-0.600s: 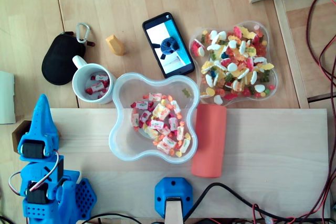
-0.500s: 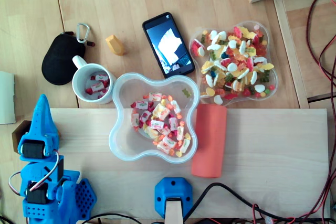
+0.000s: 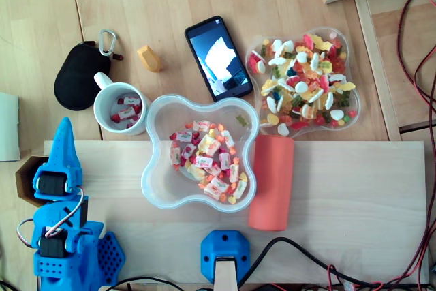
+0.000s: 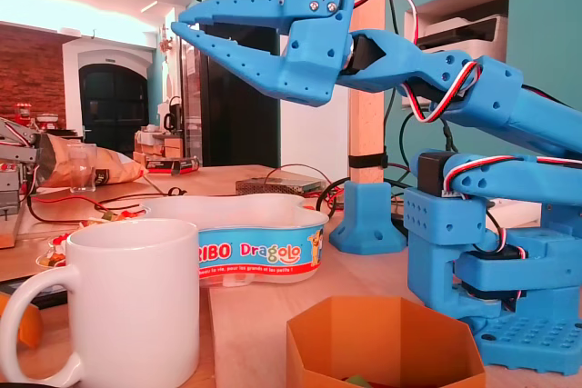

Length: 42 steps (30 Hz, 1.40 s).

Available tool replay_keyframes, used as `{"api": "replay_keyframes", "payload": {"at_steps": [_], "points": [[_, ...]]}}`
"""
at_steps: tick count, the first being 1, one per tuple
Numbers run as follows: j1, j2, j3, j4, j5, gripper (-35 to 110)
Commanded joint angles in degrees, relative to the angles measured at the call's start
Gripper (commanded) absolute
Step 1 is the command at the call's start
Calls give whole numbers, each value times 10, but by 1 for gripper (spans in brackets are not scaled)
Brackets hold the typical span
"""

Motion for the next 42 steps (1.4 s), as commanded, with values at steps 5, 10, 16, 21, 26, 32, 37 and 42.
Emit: {"api": "replay_keyframes", "payload": {"at_steps": [5, 10, 16, 21, 26, 32, 37, 42], "points": [[4, 30, -6, -8, 5, 1], [4, 30, -9, -8, 0, 1], [1, 30, -6, -8, 5, 1], [4, 30, -9, -8, 6, 1], [0, 30, -4, -8, 6, 1], [-3, 31, -5, -8, 6, 2], [-4, 31, -32, -12, 0, 2], [-4, 2, -95, 4, 1, 1]]}}
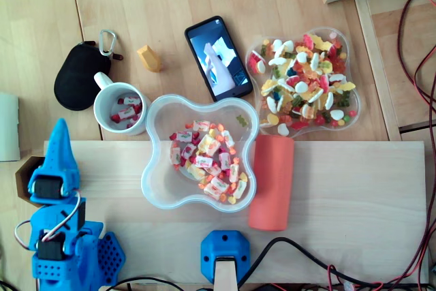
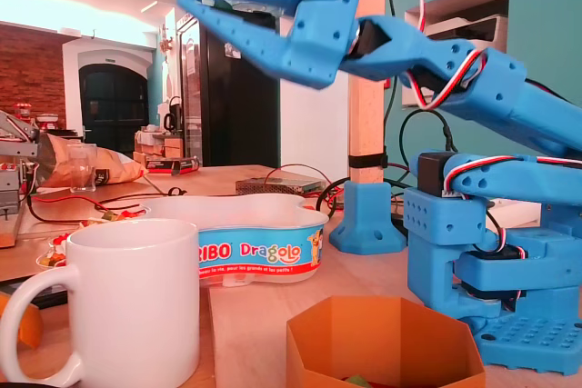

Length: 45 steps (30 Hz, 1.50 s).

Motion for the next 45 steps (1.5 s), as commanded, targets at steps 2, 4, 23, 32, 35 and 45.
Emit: {"api": "replay_keyframes", "payload": {"at_steps": [2, 4, 23, 32, 35, 45], "points": [[-1, -36, -101, 34, 6, 1], [-2, -91, -171, 72, 6, 2], [142, -632, -760, 569, 2, 0], [270, -752, -745, 602, -83, 0], [293, -790, -751, 603, -147, 1], [344, -907, -750, 599, -248, 8]]}}
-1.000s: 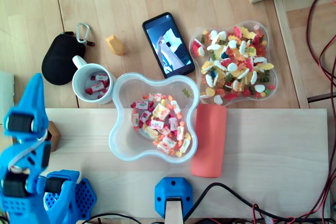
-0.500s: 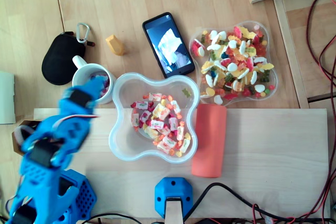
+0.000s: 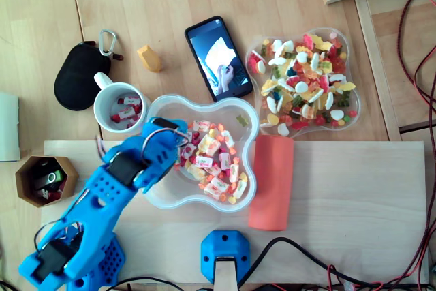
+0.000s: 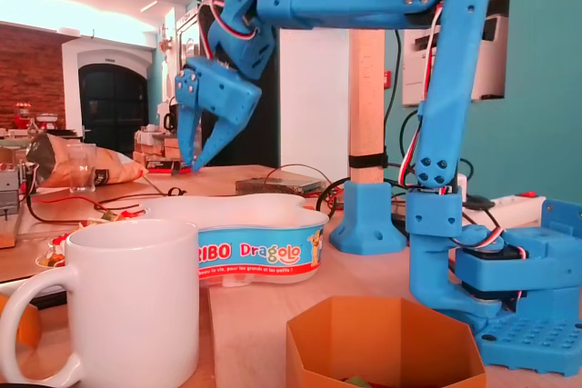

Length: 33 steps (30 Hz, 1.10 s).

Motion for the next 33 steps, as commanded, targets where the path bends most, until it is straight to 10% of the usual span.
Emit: {"api": "replay_keyframes", "payload": {"at_steps": [1, 33], "points": [[11, 5, -11, 4, -28, 10], [91, -50, 75, 2, -67, 10]]}}
